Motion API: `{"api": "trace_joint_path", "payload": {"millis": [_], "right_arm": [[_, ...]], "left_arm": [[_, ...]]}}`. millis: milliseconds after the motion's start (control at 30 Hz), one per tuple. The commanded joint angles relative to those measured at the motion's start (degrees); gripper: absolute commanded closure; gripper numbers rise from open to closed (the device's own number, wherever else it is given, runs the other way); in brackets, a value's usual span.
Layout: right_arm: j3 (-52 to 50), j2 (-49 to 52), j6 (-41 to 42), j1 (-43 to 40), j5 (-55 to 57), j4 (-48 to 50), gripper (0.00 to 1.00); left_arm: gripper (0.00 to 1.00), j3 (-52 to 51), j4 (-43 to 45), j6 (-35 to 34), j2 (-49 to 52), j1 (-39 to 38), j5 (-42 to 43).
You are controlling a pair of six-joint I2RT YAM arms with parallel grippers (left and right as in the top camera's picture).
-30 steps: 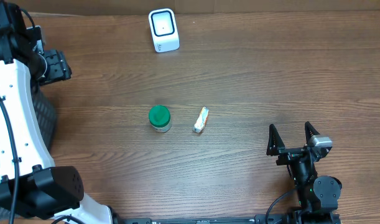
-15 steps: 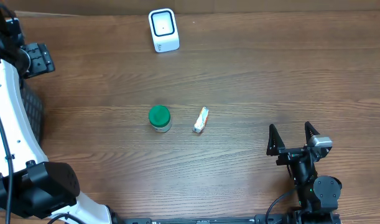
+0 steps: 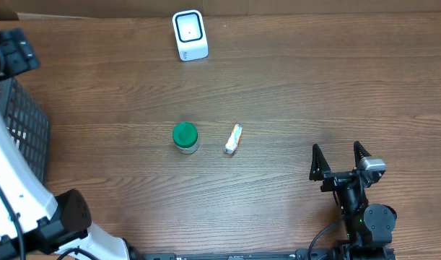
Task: Scan the item barcode
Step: 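Move the left gripper back down into the basket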
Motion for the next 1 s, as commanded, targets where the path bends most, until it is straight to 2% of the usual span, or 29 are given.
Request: {"api": "trace_joint_path", "payload": {"millis": [0, 200, 533, 733, 967], "right_arm": [[-0.7, -0.6, -0.1, 0.2, 0.5, 0.3, 0.00], [-0.7, -0.6, -0.1, 0.2, 0.5, 0.3, 0.00], [-0.7, -0.6, -0.1, 0.2, 0.5, 0.3, 0.00], [-0.7, -0.6, -0.1, 0.2, 0.5, 0.3, 0.00], [-0.7, -0.6, -0.1, 0.2, 0.5, 0.3, 0.00]], "left_arm": [[0.12, 0.7, -2.0, -8.3, -0.1, 5.8, -3.1], [0.12, -8.4, -2.1, -13.7, 0.0, 15.1, -2.4], [0.11, -26.3, 4.1, -15.1, 0.0, 24.7, -2.9], [0.11, -35.6, 9.9, -13.1, 0.0, 27.5, -2.9], [0.14, -45.9, 18.8, -5.8, 0.0, 27.4, -2.8]]}}
